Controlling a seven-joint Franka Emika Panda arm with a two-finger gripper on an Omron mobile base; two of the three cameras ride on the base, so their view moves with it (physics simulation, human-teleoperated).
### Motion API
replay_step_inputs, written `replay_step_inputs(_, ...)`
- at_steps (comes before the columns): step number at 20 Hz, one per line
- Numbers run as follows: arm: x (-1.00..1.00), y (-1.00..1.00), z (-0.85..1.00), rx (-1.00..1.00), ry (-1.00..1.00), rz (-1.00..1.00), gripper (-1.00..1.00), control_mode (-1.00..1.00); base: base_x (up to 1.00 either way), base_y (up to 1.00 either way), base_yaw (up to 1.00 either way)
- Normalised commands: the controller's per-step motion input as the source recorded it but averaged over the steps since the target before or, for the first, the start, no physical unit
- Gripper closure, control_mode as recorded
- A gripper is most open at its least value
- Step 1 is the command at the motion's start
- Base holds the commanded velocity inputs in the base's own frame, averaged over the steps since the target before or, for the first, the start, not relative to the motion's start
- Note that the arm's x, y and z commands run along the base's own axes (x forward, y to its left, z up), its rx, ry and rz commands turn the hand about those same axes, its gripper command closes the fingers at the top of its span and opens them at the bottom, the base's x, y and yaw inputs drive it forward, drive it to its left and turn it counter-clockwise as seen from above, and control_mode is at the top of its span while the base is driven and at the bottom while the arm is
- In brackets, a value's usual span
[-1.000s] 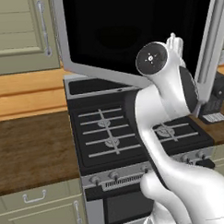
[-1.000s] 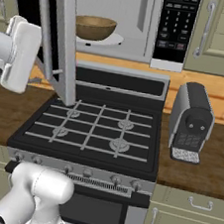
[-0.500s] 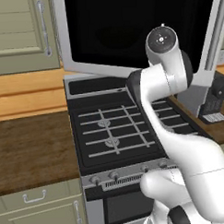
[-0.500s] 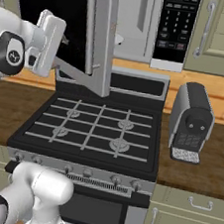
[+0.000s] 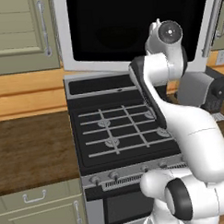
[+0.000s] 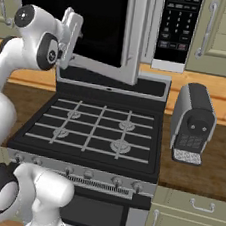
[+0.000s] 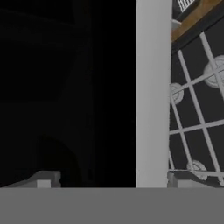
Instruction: Pick the lemon from the sink and place it in the bowl. Then pick the bowl and place it in the microwave. Then close the microwave door and press the start button.
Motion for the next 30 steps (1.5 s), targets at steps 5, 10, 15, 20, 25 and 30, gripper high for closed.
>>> replay_step_inputs(5,0.82,0.00,-0.03,0.07,-0.02,0.14,-1.00,-1.00,0.00,0.00,0.00)
replay_step_inputs(10,0.80,0.00,0.00,0.07,-0.01,0.13,-1.00,-1.00,0.00,0.00,0.00)
replay_step_inputs(15,0.65,0.00,-0.02,0.05,-0.01,0.13,-1.00,-1.00,0.00,0.00,0.00)
replay_step_inputs(20,0.23,0.00,-0.09,0.01,-0.05,0.13,-1.00,-1.00,0.00,0.00,0.00)
replay_step_inputs(25,-0.62,-0.10,-0.04,0.00,-0.22,0.16,-1.00,-1.00,0.00,0.00,0.00)
replay_step_inputs(30,-1.00,-0.62,0.00,0.01,-0.23,0.13,-1.00,-1.00,0.00,0.00,0.00)
